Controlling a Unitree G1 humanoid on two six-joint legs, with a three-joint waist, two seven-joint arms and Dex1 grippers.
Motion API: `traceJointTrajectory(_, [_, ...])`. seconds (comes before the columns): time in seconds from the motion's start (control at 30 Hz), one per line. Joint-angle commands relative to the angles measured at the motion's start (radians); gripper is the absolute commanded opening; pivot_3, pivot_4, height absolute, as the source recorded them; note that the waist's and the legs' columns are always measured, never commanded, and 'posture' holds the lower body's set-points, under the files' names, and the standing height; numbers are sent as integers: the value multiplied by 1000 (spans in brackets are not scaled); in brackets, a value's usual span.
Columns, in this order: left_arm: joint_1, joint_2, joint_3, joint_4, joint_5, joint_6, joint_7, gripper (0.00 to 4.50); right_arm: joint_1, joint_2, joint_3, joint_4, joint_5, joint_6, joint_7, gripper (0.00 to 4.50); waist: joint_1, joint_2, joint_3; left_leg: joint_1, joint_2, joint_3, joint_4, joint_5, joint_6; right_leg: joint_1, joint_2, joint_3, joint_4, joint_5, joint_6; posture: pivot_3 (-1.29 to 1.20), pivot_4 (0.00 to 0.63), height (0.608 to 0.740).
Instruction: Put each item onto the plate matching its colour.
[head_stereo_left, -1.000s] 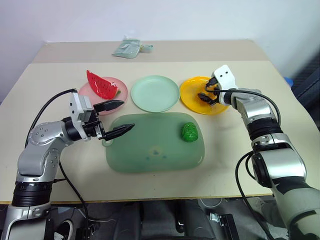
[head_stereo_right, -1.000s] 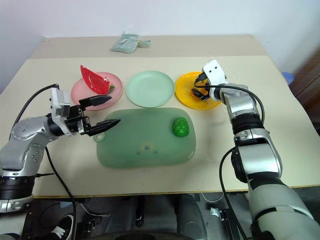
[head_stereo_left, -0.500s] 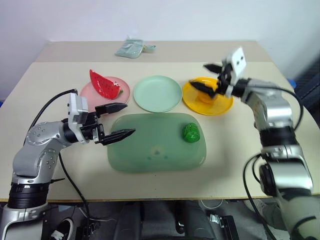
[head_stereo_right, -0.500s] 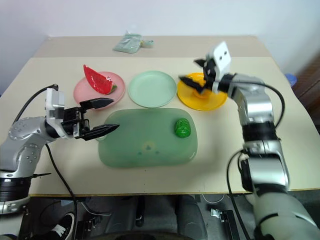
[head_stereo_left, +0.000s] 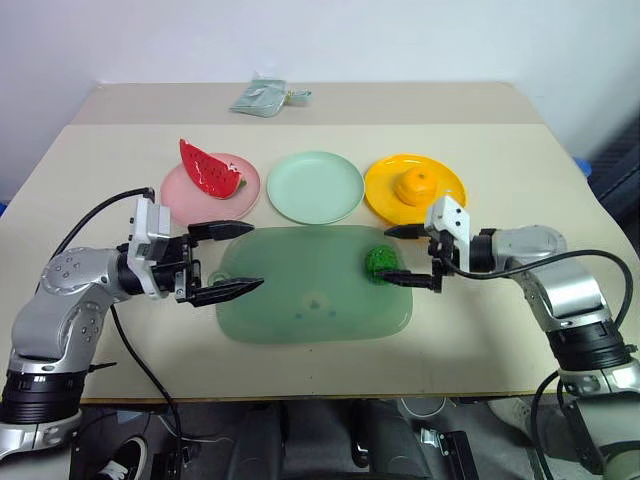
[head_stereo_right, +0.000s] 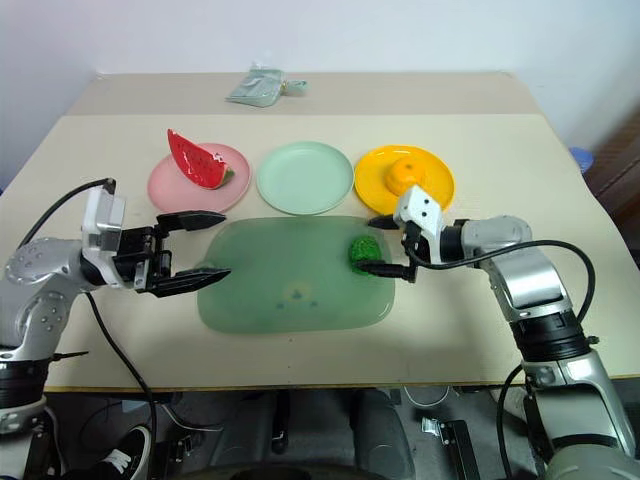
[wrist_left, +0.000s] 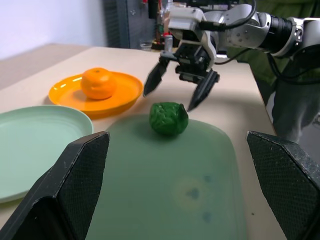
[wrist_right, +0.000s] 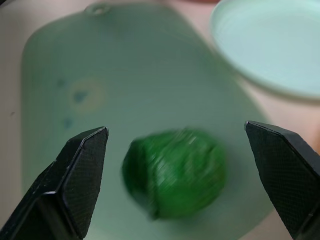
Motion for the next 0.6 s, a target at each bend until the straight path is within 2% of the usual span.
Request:
traceJointTrajectory(0.03, [-3, 0, 1, -4, 2, -23, -10, 4500, -2, -8, 10, 6, -33, -59, 8, 4467, -1, 0, 0, 0, 0, 0, 0, 0, 0, 0, 0, 0, 0, 0, 0, 0, 150, 740])
traceJointTrajectory(0.3, [4, 1, 0, -9, 5, -35, -14, 4500, -16, 37, 35, 49, -72, -111, -10, 4467, -1, 0, 0, 0, 0, 0, 0, 0, 0, 0, 0, 0, 0, 0, 0, 0, 150, 740])
traceJointTrajectory(0.47, [12, 4, 2, -11, 6, -37, -17, 4500, -43, 51, 36, 88, -67, -71, -8, 4467, 0, 0, 0, 0, 0, 0, 0, 0, 0, 0, 0, 0, 0, 0, 0, 0, 150, 740])
traceJointTrajectory(0.5, [13, 4, 2, -11, 6, -37, -17, 4500, -48, 54, 34, 95, -75, -86, -14, 3936, -1, 0, 0, 0, 0, 0, 0, 0, 0, 0, 0, 0, 0, 0, 0, 0, 150, 740])
traceJointTrajectory(0.6, [15, 4, 4, -11, 7, -39, -14, 4500, -54, 53, 28, 94, -80, -95, -17, 2819, -1, 0, 0, 0, 0, 0, 0, 0, 0, 0, 0, 0, 0, 0, 0, 0, 150, 740])
